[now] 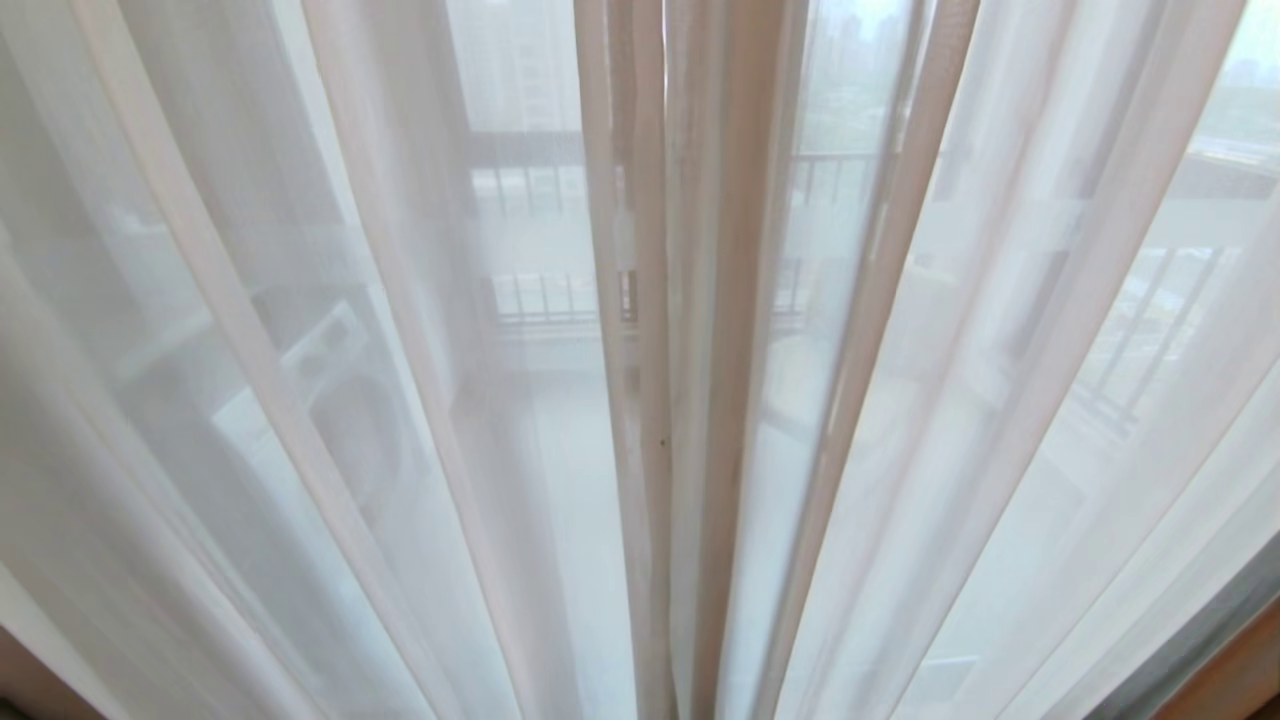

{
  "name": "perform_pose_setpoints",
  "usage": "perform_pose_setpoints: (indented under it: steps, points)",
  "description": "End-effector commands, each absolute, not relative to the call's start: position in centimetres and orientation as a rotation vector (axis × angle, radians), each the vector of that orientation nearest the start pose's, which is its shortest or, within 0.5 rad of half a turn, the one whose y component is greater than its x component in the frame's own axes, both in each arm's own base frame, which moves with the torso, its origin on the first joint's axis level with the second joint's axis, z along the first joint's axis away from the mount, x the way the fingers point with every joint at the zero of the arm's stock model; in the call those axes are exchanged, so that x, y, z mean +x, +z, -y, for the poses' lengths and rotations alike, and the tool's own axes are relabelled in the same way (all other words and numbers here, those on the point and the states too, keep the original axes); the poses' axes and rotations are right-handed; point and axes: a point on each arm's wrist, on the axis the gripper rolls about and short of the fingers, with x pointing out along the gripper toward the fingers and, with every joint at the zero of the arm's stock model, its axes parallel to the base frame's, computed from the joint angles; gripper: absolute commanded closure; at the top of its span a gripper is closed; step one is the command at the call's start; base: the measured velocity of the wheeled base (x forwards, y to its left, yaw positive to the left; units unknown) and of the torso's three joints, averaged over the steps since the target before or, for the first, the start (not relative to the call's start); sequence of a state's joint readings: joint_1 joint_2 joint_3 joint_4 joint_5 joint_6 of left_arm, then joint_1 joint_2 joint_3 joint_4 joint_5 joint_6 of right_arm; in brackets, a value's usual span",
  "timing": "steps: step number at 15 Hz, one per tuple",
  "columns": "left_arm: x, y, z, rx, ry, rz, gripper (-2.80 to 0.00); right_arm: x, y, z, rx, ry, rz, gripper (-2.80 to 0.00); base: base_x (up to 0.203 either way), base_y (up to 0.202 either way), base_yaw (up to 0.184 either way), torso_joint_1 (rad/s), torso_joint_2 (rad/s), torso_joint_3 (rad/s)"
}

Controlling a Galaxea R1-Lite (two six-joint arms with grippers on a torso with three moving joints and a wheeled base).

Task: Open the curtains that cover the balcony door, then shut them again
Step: Pull the outer curtains open on both sides

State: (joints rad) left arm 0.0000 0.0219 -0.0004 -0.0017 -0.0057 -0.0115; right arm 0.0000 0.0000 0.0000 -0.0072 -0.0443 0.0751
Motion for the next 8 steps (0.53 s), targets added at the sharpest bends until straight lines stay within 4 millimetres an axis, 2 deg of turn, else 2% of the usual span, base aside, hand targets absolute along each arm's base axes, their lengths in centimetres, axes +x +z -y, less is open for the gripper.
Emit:
perform_pose_setpoints:
  steps: [1, 8]
  points:
    - [-2.28, 7.55, 0.01, -0.012, -0.003, 0.000, 0.00, -2.28, 7.63, 0.10, 0.075, -0.044, 0.008, 0.00, 0.000, 0.000, 0.000, 0.000, 0.00, 0.000]
    - [-2.28, 7.55, 0.00, -0.014, -0.004, 0.000, 0.00, -2.28, 7.63, 0.10, 0.075, -0.044, 0.009, 0.00, 0.000, 0.000, 0.000, 0.000, 0.00, 0.000]
